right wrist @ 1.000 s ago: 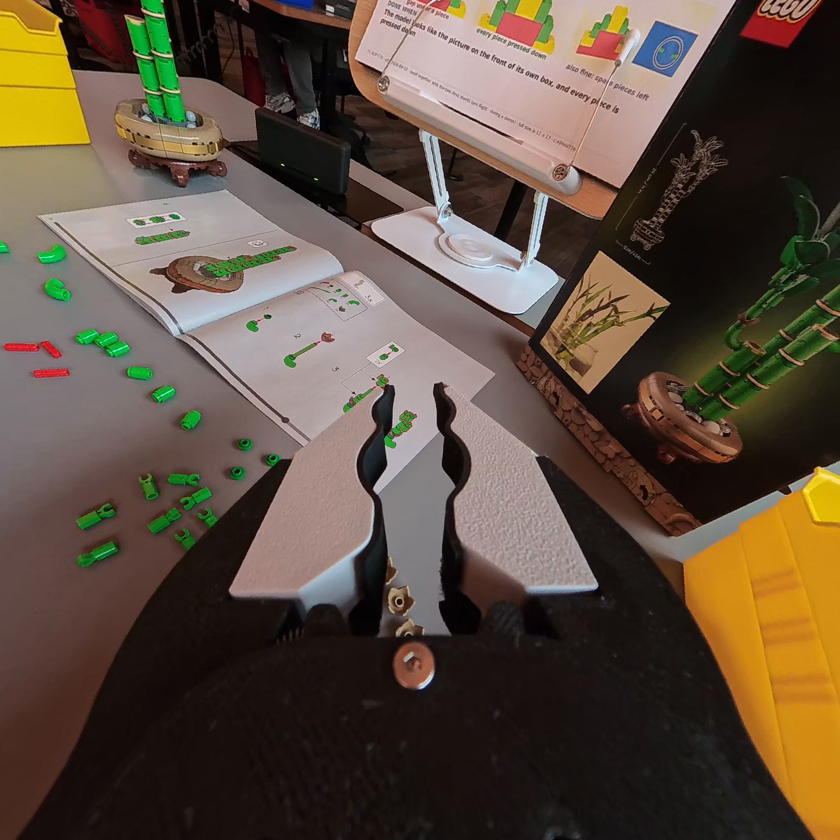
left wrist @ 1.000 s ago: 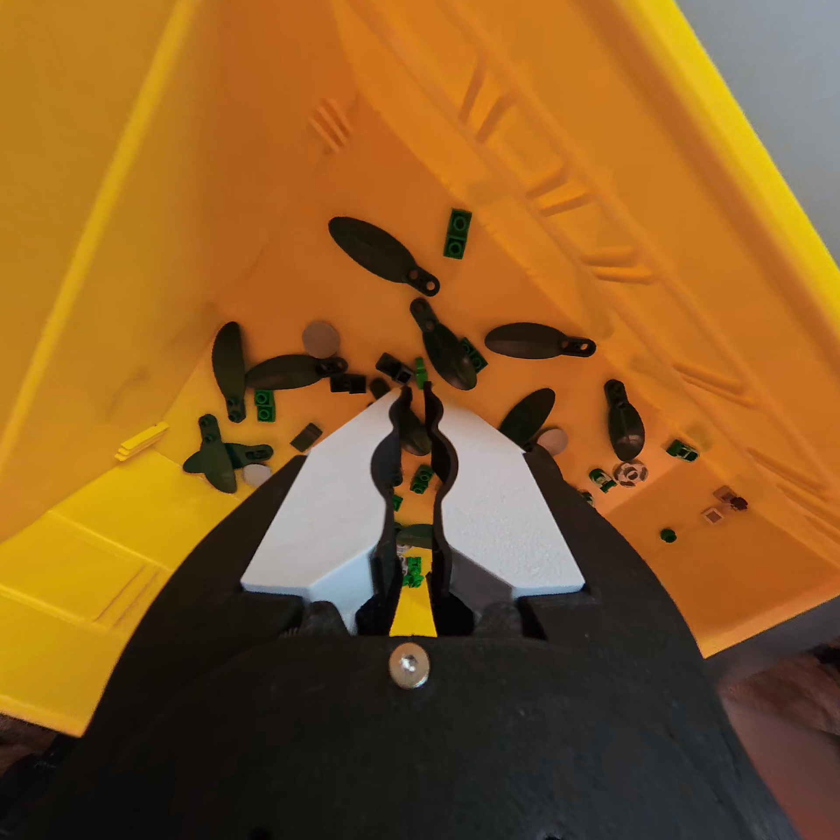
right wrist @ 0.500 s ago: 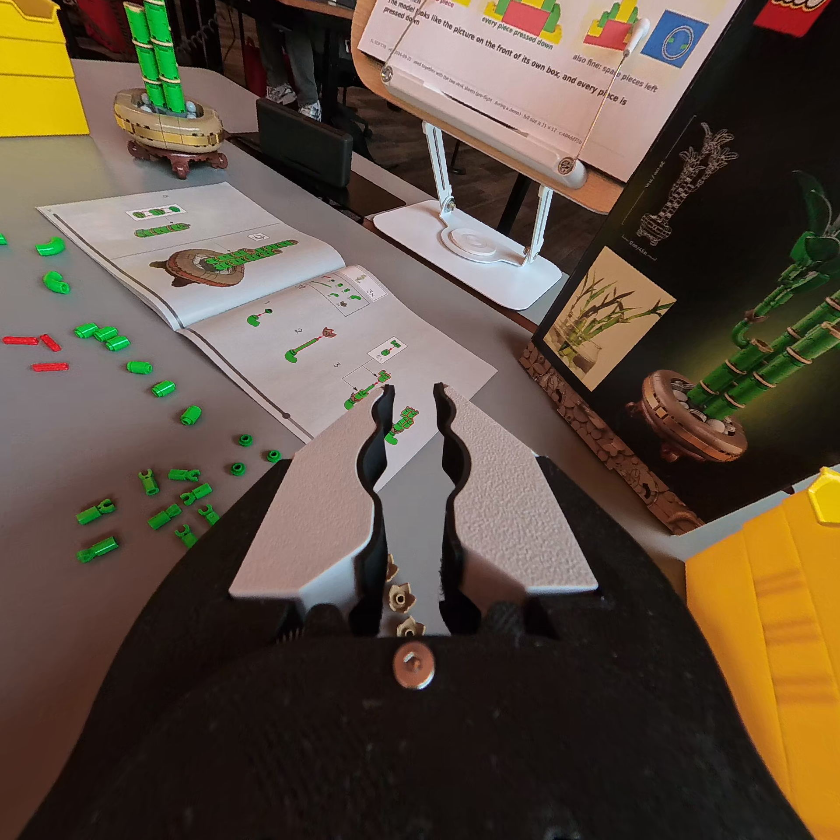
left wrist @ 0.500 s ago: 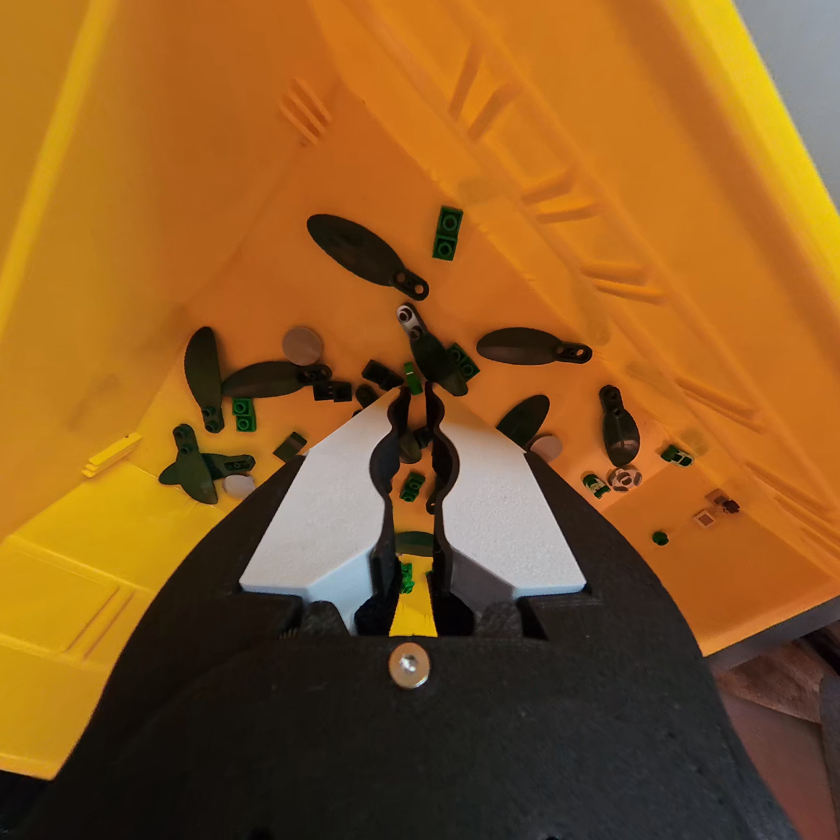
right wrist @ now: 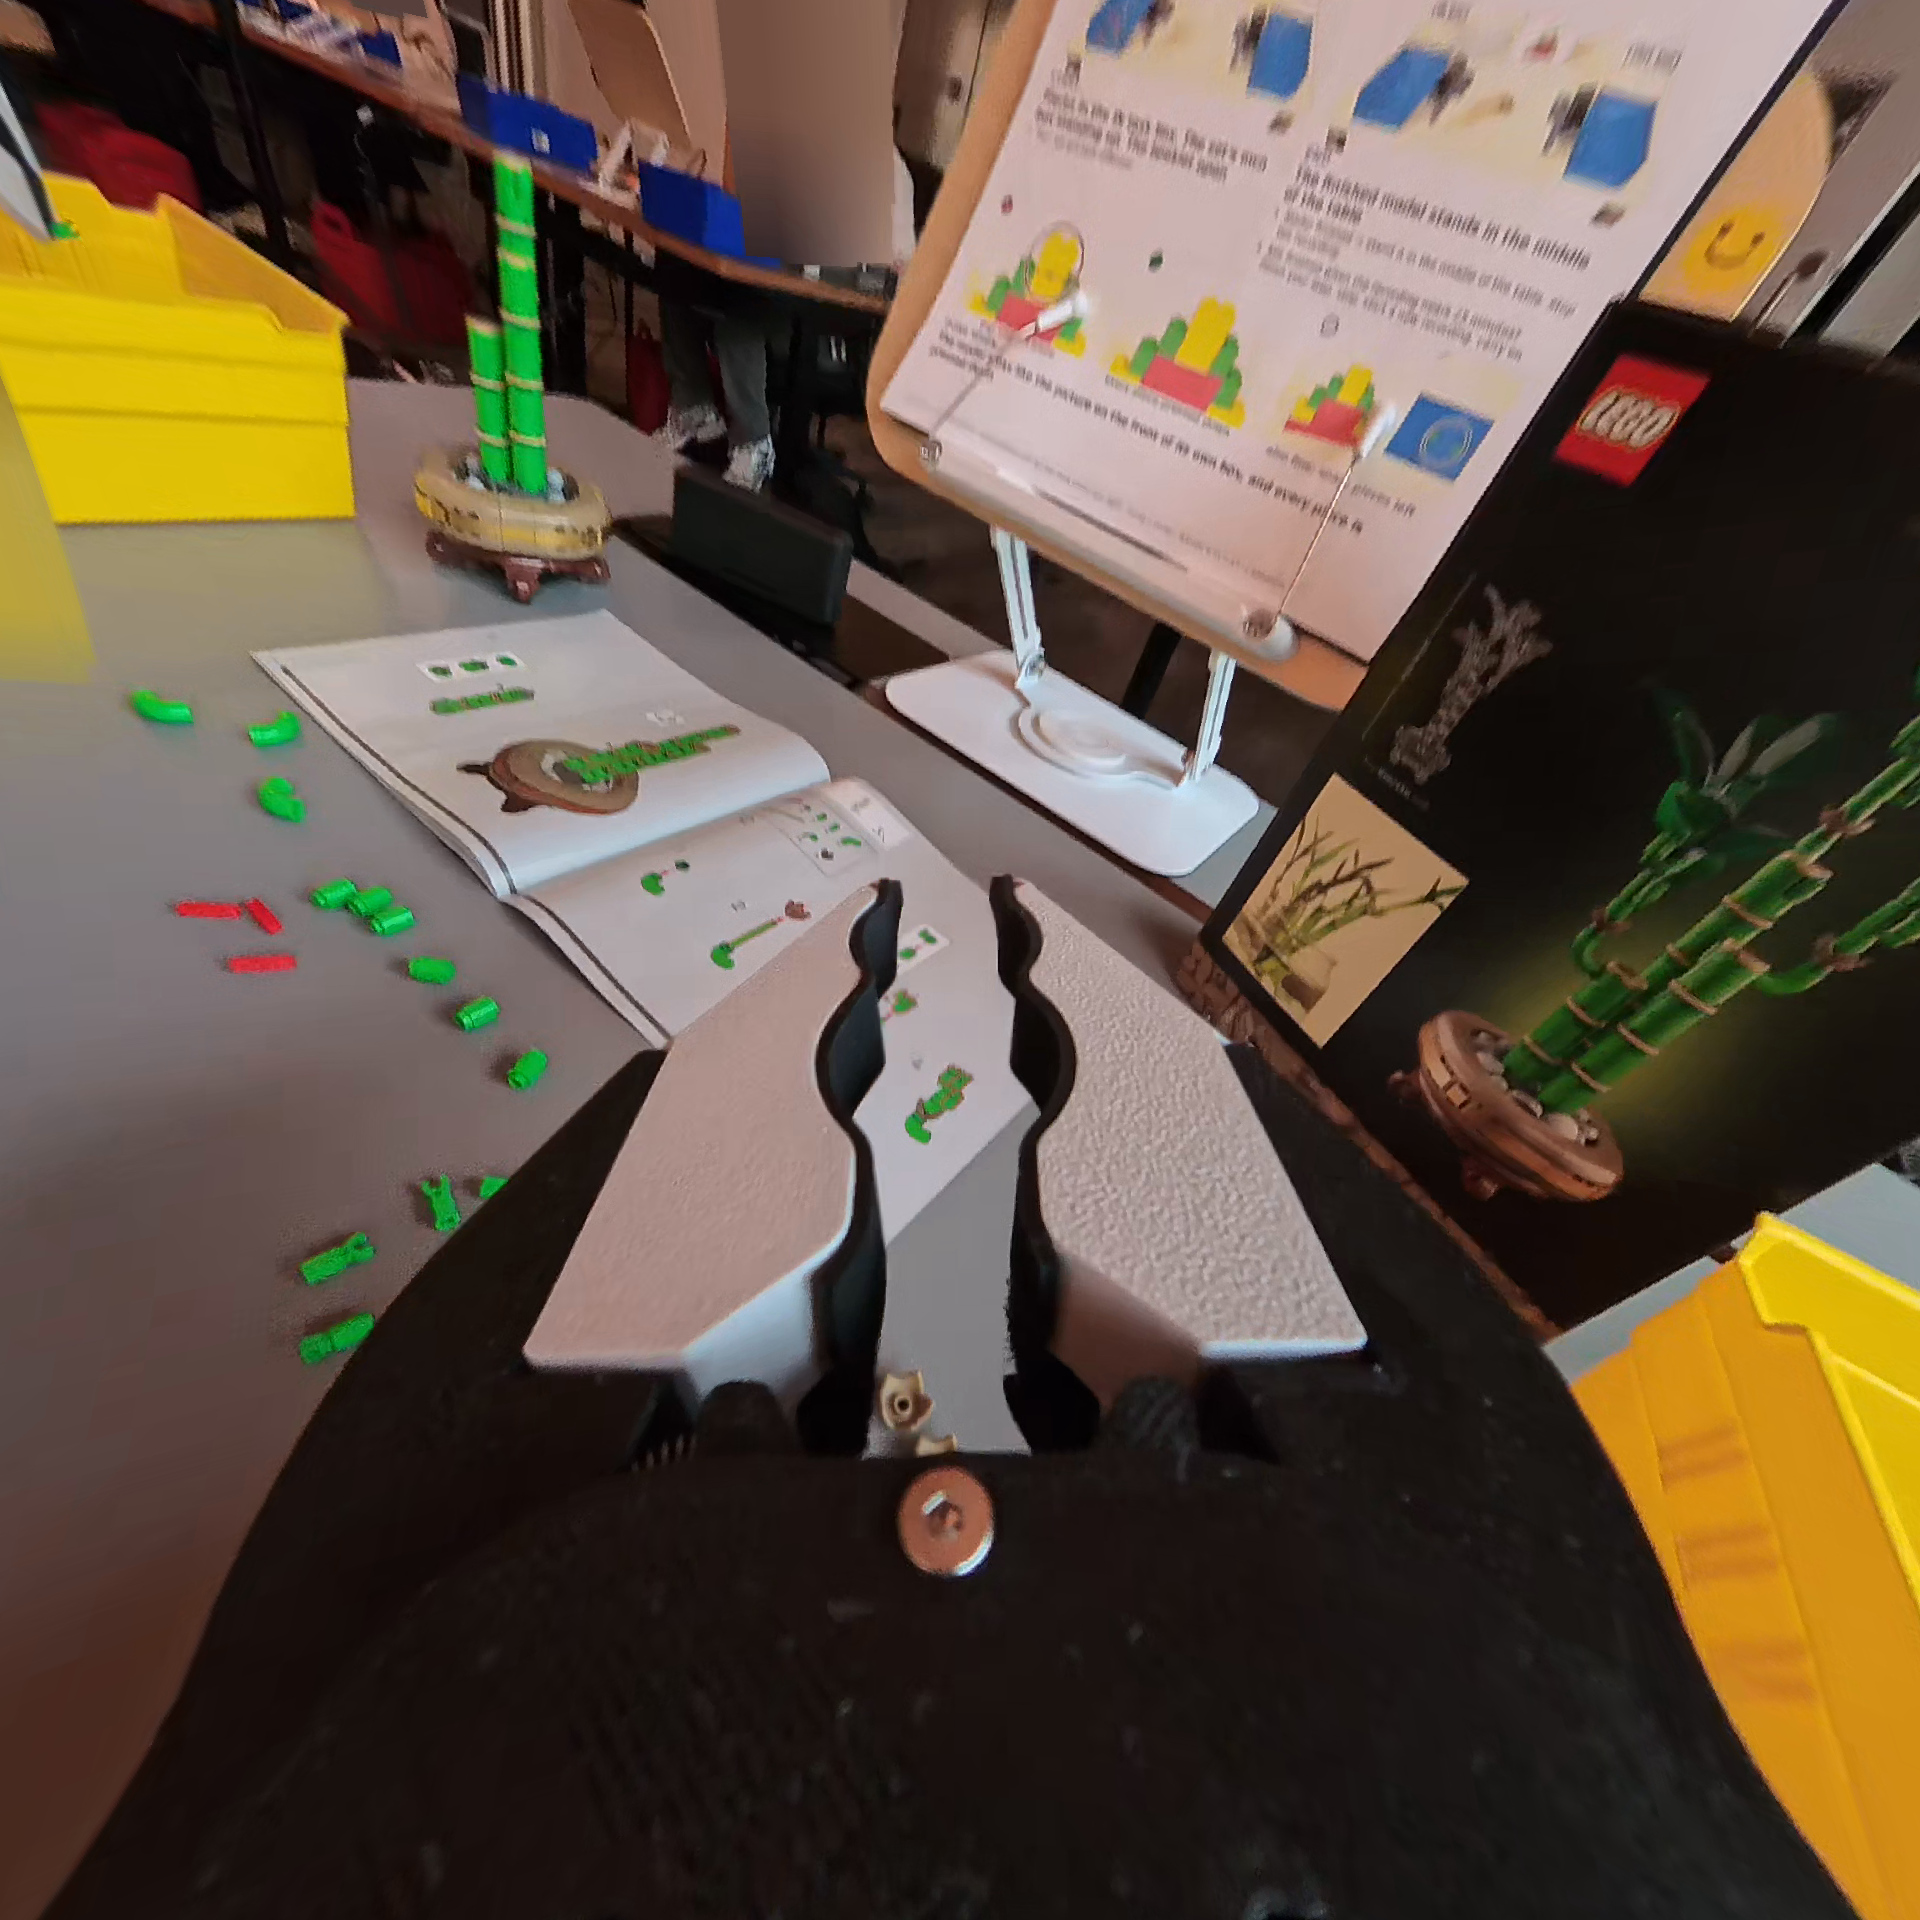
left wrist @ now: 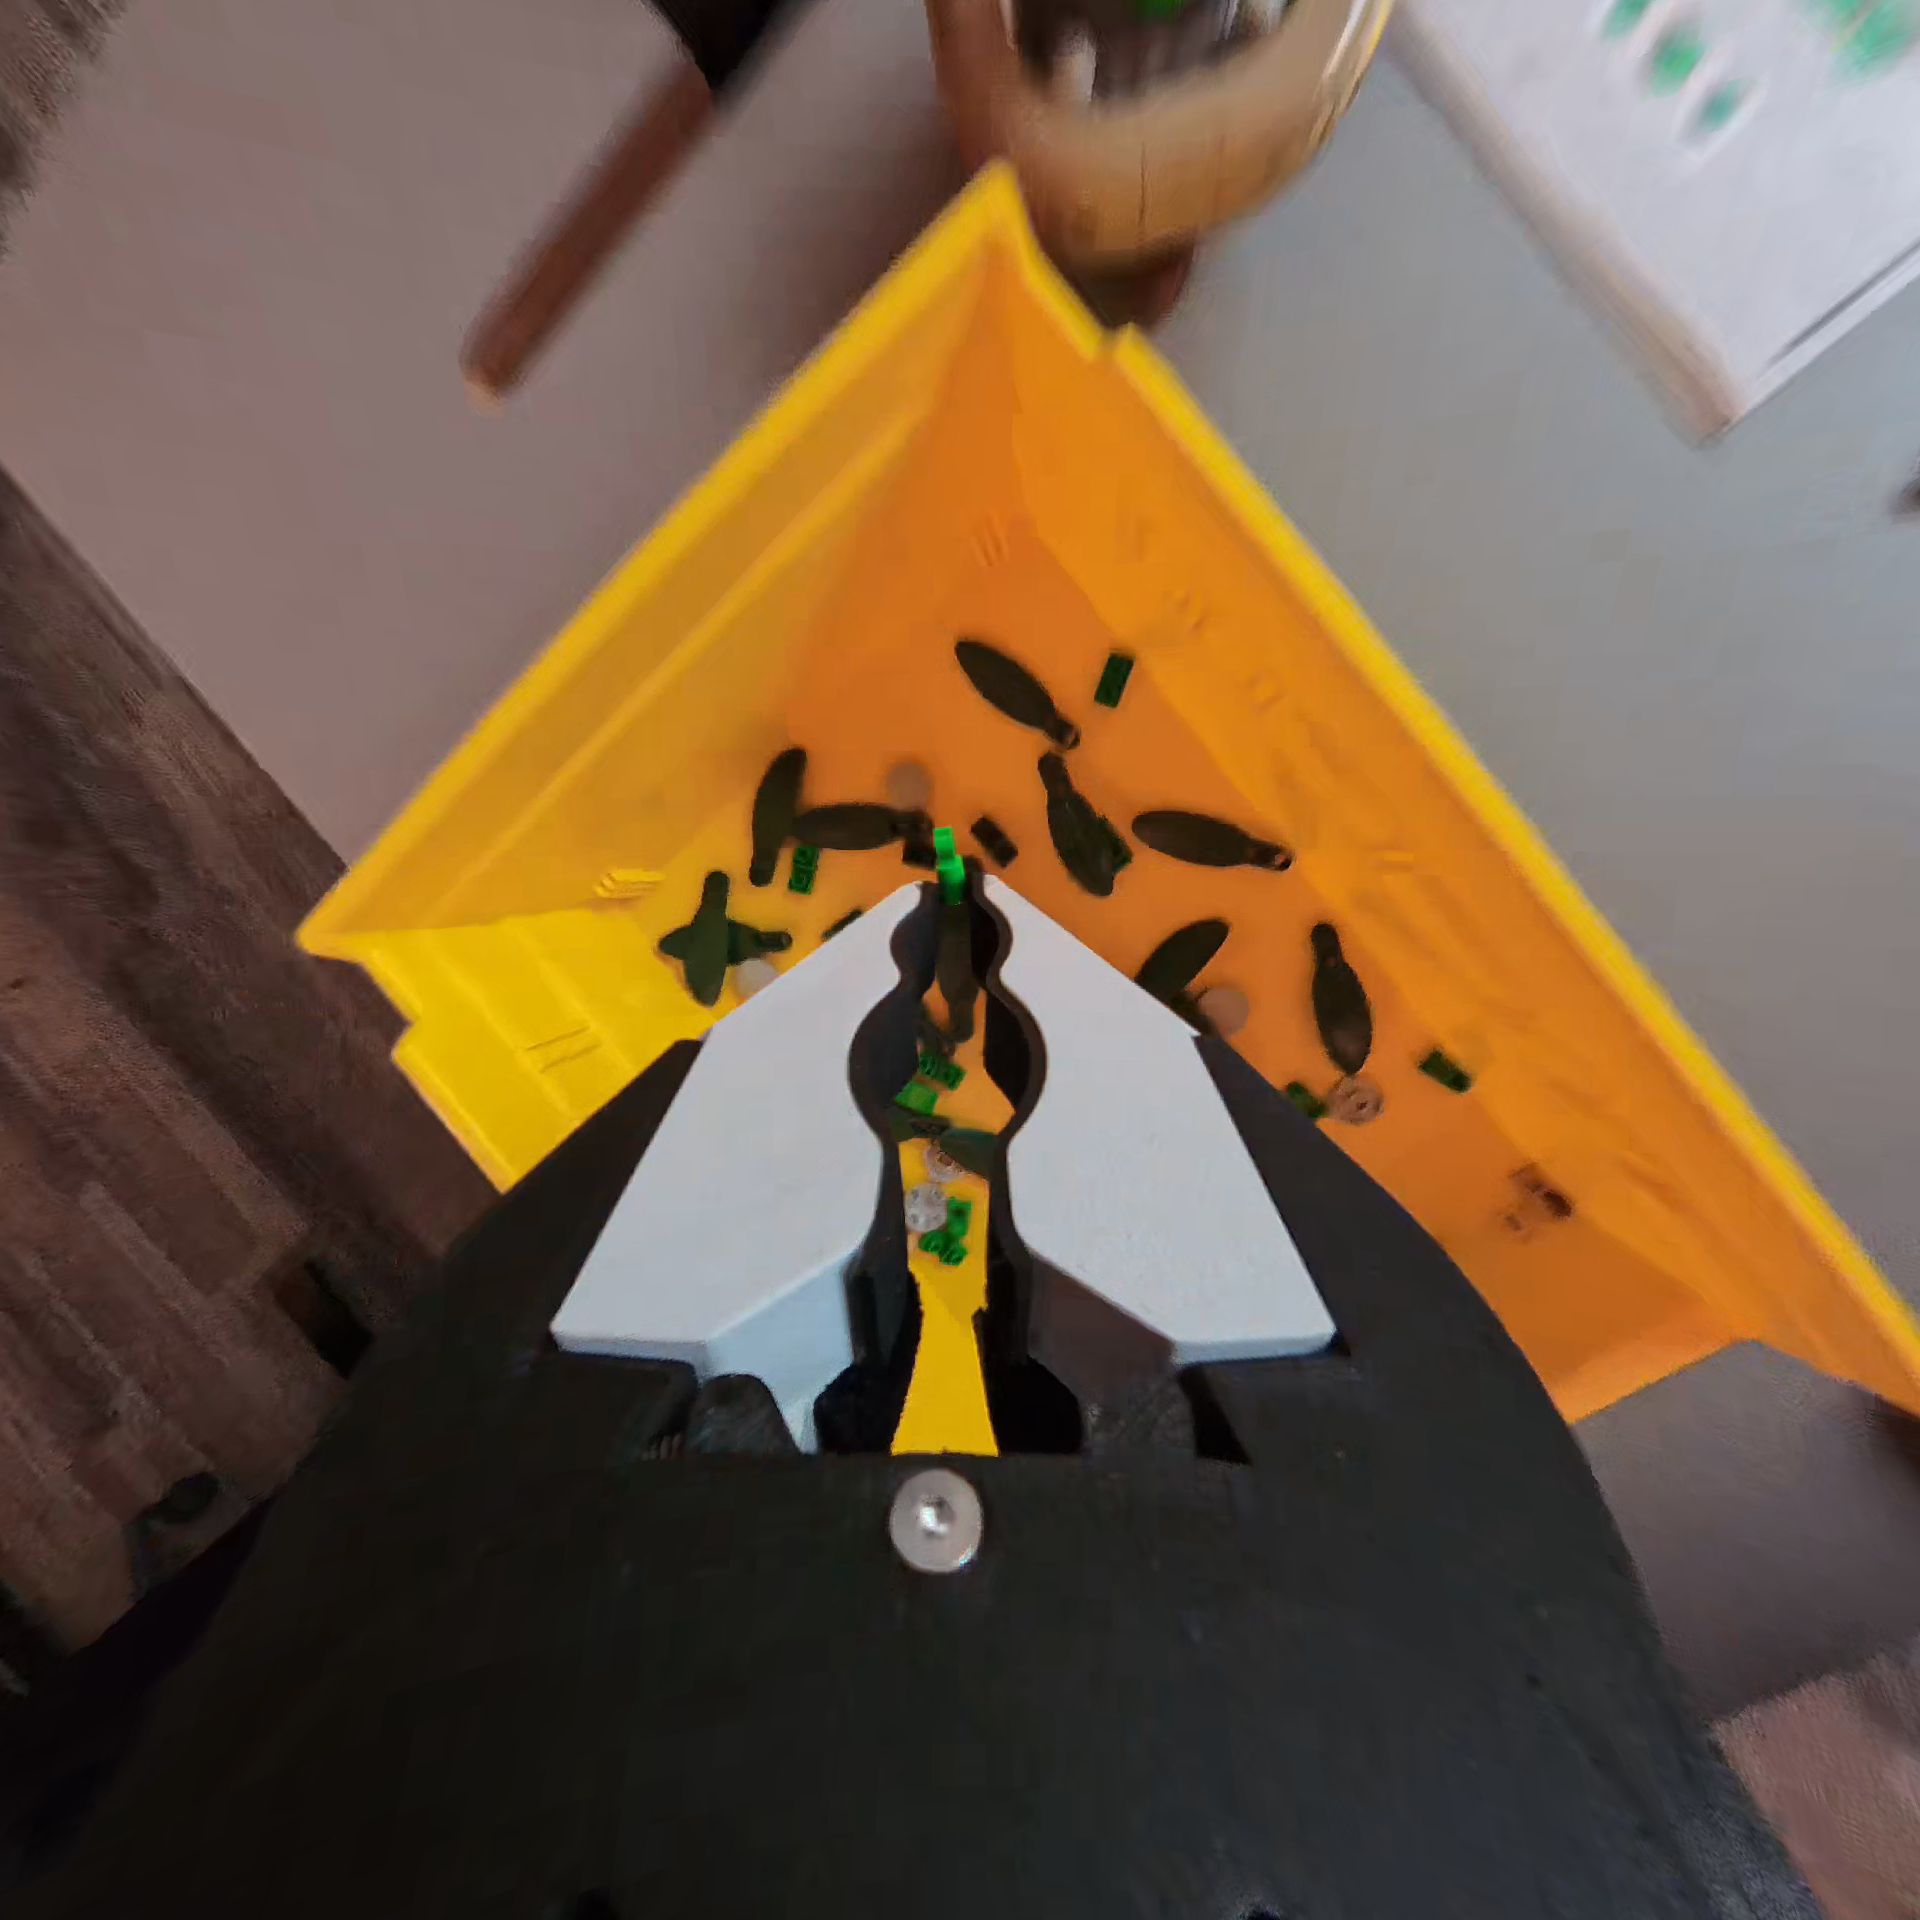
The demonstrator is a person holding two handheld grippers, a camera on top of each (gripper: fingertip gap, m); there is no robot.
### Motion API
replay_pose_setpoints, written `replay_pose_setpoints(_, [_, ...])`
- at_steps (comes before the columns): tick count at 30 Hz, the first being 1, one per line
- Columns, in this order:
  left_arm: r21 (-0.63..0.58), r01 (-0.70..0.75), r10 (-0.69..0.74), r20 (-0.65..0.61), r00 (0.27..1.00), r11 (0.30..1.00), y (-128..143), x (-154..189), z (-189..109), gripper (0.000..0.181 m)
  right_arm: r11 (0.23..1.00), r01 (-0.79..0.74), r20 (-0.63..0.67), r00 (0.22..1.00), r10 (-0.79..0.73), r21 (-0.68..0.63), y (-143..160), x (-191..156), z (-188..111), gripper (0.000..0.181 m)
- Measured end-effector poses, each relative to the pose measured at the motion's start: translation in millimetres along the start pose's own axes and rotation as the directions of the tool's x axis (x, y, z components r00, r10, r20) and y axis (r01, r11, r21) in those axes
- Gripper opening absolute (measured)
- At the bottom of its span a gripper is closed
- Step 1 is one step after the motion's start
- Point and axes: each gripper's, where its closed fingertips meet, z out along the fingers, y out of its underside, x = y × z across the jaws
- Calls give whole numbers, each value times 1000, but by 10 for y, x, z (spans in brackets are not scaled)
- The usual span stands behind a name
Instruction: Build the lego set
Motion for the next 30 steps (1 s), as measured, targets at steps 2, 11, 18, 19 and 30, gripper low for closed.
replay_pose_setpoints(2, [134, 32, -34, 14, 999, 990, -165, 132, -285, 3, 999, 0, 4, 1000, -1, 46, -110, -45, -46, 17])
replay_pose_setpoints(11, [278, -83, 148, -223, 964, 957, -872, 2142, -671, 3, 974, -122, 16, 993, 121, 194, -430, 22, -199, 16])
replay_pose_setpoints(18, [179, -250, 307, -556, 772, 952, -1568, 4547, 175, 3, 899, -271, 29, 960, 278, 343, -501, 185, -444, 14])
replay_pose_setpoints(19, [174, -248, 303, -558, 773, 953, -1687, 4730, 280, 3, 887, -287, 29, 954, 297, 362, -503, 213, -493, 14])
replay_pose_setpoints(30, [-55, -127, 78, -538, 840, 990, -2172, 5230, 938, 3, 754, -398, 93, 906, 414, 523, -772, 427, -936, 15])
